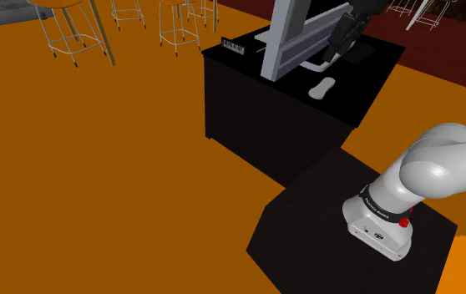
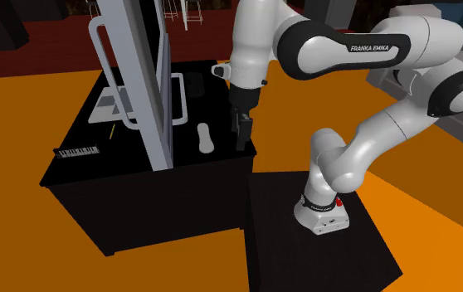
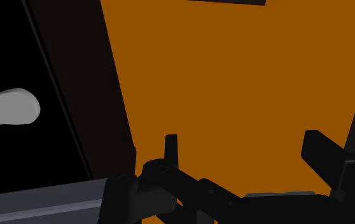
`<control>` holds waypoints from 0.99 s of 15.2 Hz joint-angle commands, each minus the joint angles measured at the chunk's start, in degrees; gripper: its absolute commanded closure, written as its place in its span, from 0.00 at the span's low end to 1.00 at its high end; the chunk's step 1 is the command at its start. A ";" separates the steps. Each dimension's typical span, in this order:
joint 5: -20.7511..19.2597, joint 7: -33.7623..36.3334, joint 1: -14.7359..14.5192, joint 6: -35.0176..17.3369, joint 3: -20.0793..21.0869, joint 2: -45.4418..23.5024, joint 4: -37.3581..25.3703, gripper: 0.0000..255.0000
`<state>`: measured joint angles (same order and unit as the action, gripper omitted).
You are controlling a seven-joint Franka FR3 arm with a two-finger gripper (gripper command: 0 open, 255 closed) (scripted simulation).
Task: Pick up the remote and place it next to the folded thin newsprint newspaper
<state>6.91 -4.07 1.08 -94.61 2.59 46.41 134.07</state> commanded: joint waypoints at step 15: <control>-2.74 15.93 11.35 -16.14 -1.81 -22.42 -4.14 0.00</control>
<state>4.33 10.45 11.73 -109.48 0.87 25.22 129.75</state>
